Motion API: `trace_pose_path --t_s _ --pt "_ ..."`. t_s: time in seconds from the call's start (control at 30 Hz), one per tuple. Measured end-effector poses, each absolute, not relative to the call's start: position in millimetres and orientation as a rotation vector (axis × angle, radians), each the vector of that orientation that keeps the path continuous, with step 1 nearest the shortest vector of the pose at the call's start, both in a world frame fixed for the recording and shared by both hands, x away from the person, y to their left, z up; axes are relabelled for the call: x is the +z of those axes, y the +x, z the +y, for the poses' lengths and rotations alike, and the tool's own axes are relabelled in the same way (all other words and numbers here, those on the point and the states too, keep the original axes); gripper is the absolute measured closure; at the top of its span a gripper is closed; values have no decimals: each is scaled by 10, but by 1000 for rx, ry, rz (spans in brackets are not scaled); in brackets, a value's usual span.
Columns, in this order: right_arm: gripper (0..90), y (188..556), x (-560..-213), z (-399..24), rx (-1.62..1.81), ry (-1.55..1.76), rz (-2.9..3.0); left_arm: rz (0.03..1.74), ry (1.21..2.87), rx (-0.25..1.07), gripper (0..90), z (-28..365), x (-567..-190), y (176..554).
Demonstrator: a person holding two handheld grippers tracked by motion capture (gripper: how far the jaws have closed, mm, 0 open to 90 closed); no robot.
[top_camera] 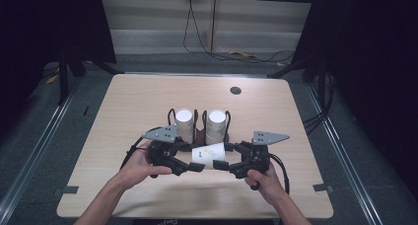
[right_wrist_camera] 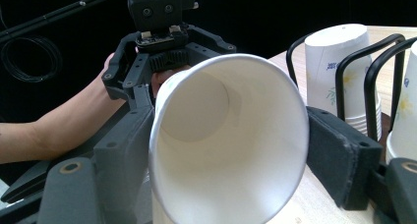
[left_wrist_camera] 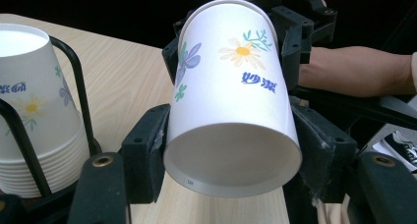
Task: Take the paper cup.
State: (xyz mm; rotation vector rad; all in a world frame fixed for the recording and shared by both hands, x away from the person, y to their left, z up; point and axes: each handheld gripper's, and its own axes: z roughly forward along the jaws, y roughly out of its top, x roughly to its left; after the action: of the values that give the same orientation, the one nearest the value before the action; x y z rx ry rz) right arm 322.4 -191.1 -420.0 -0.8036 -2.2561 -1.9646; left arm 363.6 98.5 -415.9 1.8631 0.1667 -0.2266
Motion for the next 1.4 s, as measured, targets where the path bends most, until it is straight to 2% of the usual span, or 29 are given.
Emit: trace_pose_path --t_s 0.27,0.53,0.73,1.4 --pt "263 3229 -4199 -1907 -1957 -804 -2274 201 1891 -226 300 962 -4211 3663" --pt "266 3239 -4202 -1918 -1944 -836 -2284 231 1914 -220 186 958 -4235 3675" --pt "268 3257 -4192 -1926 -1918 -875 -2307 247 1971 -167 154 972 -4278 3688" --pt "283 3302 -4161 -2053 -1658 -1155 -2548 316 2018 -101 161 1084 -4353 3775"
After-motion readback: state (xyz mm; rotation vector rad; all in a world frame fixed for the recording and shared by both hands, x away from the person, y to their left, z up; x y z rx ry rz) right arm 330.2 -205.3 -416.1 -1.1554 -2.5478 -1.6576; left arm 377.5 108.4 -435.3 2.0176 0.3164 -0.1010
